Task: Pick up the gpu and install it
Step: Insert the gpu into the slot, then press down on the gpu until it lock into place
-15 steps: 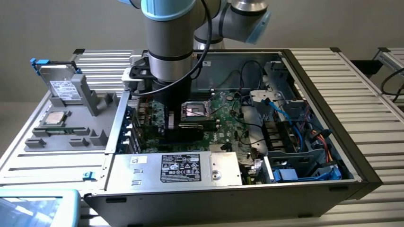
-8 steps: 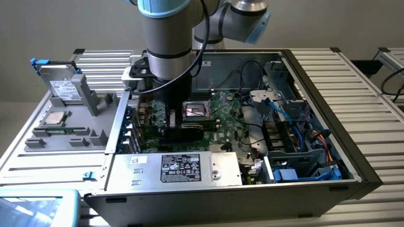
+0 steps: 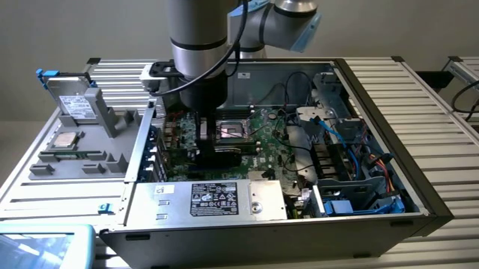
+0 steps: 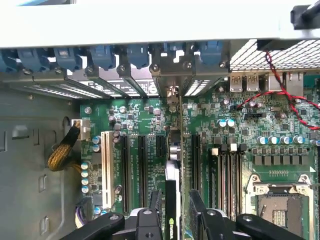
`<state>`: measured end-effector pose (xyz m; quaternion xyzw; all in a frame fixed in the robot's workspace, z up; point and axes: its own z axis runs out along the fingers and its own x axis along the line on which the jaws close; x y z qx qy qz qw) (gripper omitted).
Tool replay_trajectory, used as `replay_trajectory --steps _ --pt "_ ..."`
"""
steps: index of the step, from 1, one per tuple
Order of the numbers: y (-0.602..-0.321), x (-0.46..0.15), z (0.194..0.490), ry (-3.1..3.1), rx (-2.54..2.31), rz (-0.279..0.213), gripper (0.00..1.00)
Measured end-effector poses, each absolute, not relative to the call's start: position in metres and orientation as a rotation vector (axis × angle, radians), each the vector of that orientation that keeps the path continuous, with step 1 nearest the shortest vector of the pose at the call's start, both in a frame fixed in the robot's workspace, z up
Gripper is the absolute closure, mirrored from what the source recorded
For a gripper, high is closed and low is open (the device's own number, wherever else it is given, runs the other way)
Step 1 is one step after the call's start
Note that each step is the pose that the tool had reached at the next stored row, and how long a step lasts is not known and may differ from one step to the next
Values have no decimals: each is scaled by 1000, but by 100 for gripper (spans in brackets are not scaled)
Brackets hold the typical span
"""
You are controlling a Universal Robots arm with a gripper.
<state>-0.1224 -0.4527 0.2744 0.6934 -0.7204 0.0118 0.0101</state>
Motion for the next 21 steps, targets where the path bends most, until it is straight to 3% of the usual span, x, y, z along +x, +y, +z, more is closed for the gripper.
replay_trajectory --steps 8,21 --pt "-453 -123 307 -2251 2158 33 64" --pt "-453 -123 308 -2251 2156 30 64"
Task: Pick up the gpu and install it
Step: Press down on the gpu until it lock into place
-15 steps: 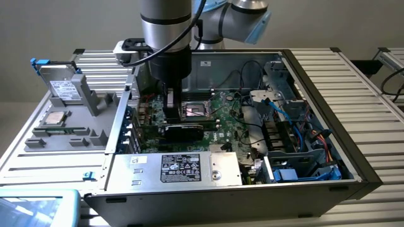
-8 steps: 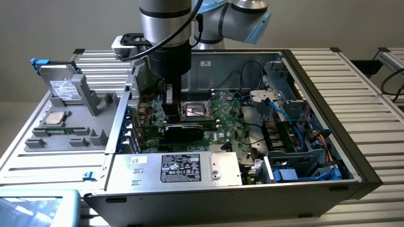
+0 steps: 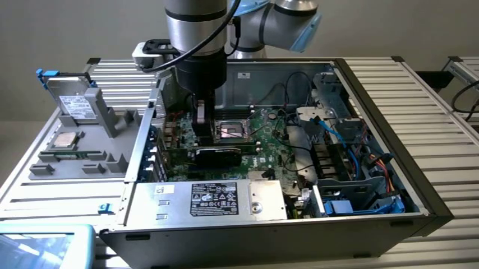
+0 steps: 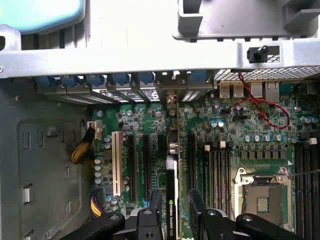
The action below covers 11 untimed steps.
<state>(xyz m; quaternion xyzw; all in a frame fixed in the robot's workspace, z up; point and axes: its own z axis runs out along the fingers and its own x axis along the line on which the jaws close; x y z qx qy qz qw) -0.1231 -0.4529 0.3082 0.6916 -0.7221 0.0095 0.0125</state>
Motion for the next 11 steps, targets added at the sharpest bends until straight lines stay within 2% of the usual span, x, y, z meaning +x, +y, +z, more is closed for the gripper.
replay_trajectory --steps 4,6,7,9,11 --pt "-453 -123 308 -2250 2155 29 66" --pt "-453 -123 308 -2250 2155 29 79" --pt "-453 -123 308 -2250 2155 29 79" --pt "-453 -123 308 -2250 2155 29 88" --pt "-453 -125 308 -2252 2157 32 88"
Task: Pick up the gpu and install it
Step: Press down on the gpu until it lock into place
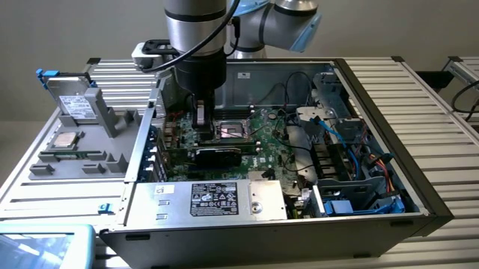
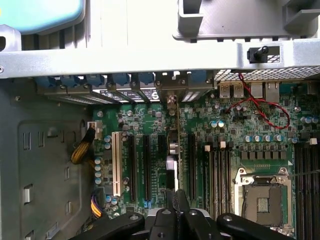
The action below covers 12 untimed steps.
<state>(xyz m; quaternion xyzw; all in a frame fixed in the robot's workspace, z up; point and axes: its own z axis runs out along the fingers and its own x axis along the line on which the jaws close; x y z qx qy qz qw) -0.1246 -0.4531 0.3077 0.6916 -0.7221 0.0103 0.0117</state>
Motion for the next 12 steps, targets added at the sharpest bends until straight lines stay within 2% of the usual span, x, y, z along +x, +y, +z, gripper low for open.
replay_trajectory --steps 12 --pt "-453 -136 292 -2262 2165 52 88"
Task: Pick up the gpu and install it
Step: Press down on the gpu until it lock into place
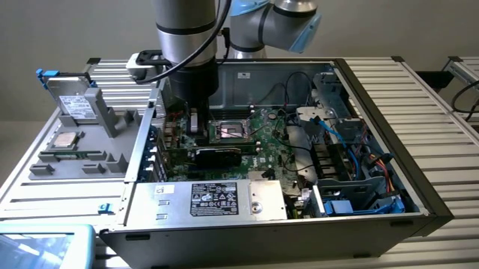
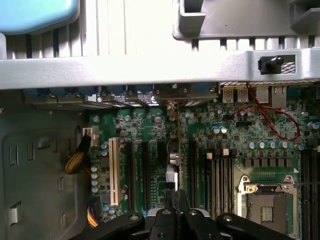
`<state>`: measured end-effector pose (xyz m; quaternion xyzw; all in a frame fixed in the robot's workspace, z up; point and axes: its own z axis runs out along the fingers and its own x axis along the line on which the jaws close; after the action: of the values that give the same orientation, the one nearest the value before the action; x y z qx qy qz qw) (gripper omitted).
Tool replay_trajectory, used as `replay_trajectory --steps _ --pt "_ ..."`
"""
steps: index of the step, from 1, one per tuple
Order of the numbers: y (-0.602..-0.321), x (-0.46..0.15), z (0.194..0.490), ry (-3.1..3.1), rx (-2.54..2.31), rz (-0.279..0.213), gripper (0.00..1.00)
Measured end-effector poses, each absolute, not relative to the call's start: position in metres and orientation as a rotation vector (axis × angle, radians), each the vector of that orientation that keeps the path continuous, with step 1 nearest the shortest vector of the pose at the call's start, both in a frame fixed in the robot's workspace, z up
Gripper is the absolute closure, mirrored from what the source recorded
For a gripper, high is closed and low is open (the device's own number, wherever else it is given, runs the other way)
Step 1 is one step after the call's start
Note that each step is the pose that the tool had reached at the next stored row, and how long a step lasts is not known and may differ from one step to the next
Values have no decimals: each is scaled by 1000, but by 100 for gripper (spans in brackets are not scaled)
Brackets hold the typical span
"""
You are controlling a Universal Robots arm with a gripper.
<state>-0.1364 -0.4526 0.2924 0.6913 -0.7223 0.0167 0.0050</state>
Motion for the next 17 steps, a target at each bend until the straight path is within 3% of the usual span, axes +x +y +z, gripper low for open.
replay_trajectory --steps 17 --pt "-447 -143 276 -2265 2163 55 88"
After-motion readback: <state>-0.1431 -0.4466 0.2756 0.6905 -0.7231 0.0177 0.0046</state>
